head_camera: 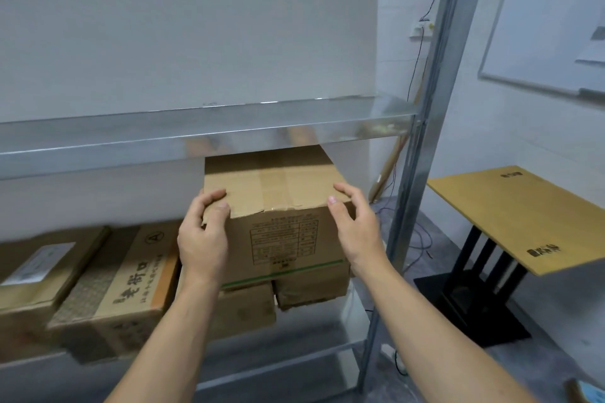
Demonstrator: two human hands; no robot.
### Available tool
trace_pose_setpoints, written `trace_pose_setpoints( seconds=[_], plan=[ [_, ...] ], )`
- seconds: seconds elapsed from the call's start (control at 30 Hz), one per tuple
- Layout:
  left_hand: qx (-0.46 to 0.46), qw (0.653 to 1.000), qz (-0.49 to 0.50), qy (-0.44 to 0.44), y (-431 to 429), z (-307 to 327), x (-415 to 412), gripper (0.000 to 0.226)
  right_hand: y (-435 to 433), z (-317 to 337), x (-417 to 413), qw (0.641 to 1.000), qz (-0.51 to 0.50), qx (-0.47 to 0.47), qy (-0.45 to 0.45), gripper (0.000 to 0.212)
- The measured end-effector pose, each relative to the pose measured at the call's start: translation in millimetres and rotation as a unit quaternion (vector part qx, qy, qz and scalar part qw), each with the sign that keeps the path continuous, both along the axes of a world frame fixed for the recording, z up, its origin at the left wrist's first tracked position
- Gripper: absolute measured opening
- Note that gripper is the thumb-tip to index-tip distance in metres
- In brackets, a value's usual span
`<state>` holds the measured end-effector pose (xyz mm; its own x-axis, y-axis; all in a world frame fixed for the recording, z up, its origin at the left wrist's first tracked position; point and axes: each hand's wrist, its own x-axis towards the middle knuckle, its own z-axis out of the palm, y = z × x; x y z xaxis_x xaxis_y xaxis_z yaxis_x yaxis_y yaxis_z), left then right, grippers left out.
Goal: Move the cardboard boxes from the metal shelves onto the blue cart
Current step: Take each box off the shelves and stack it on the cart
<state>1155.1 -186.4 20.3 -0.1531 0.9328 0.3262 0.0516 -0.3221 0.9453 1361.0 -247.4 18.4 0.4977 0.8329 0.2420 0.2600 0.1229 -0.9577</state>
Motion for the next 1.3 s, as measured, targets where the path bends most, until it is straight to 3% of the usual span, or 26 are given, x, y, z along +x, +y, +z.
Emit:
trace_pose_setpoints(
  seconds=[0.3,0.6,0.87,1.03,1.3],
  plan=[
    [0.013,1.0,-0.003,-0.011,-46,0,-40,0.019,-42,0,-38,1.0,-0.009,0.017,0.003,0.025],
    [-0.019,0.998,0.052,0.006,-116,-10,-172,0.017,-83,-13,-165,0.999,0.037,0.018,0.013,0.022],
    [-0.001,0.987,0.163,0.011,-192,-16,-322,0.014,-105,-22,-314,0.987,0.157,0.028,0.028,0.02],
    [-0.009,0.967,0.252,0.034,-233,-17,-411,0.025,-111,-24,-407,0.968,0.249,0.026,0.031,0.022],
    [-0.022,0.935,0.355,-0.005,-266,-27,-503,0.025,-95,-29,-520,0.932,0.361,0.024,0.019,0.024]
  ],
)
